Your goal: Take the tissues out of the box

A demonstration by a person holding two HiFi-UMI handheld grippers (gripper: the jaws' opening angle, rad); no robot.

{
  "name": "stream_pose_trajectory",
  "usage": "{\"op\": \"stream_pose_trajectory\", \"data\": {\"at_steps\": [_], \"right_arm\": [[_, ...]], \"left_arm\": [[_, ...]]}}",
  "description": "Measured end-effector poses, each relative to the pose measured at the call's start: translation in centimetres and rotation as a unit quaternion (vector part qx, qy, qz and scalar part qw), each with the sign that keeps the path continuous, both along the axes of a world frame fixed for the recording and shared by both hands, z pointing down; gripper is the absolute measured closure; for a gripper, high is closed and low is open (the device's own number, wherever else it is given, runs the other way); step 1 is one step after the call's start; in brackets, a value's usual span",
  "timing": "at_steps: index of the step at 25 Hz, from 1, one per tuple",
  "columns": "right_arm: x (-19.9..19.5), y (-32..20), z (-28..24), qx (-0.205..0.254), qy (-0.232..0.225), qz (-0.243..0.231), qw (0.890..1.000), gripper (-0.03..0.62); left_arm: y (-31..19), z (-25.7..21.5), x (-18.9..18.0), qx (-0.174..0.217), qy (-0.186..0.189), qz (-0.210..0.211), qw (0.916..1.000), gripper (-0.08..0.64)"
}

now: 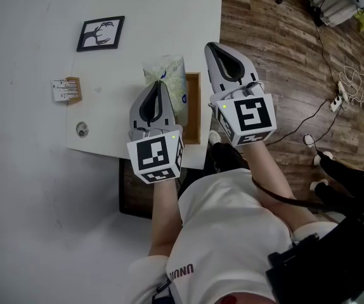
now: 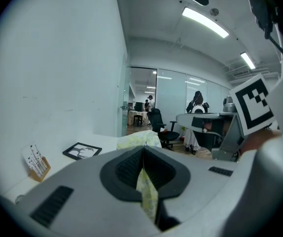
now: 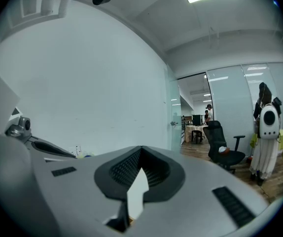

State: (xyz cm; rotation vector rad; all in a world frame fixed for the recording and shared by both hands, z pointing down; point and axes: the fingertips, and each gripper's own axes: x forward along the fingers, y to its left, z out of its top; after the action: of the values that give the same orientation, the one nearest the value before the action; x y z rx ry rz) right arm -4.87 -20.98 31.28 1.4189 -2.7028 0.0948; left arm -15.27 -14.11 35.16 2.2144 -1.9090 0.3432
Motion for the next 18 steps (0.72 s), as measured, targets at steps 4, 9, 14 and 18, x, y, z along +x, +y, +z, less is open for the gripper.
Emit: {"op": "stream_pose_trajectory", "data": {"at_steps": [4, 9, 14, 18], "right_arm": [[0.02, -0.02, 0.01, 0.0, 0.001, 0.0, 1.0, 0.578], [0.03, -0.15, 0.19, 0.001, 0.011, 0.003, 1.0, 0.578], [0.09, -0.18, 0.22, -0.001, 0.013, 0.006, 1.0, 0.578], [0.32, -0.16, 0.21, -0.001, 0.014, 0.01, 1.0, 0.578]], "left_arm": [[-0.03, -0.26, 0.07, 0.006, 0.0, 0.001, 1.0, 0.545], [-0.09, -0.24, 0.02, 0.006, 0.0, 0.003, 1.0, 0.545], [-0.04, -0.37, -0.04, 0.006, 0.001, 0.003, 1.0, 0.545], [0.0, -0.51, 0.07, 0.009, 0.001, 0.004, 1.0, 0.545]]}}
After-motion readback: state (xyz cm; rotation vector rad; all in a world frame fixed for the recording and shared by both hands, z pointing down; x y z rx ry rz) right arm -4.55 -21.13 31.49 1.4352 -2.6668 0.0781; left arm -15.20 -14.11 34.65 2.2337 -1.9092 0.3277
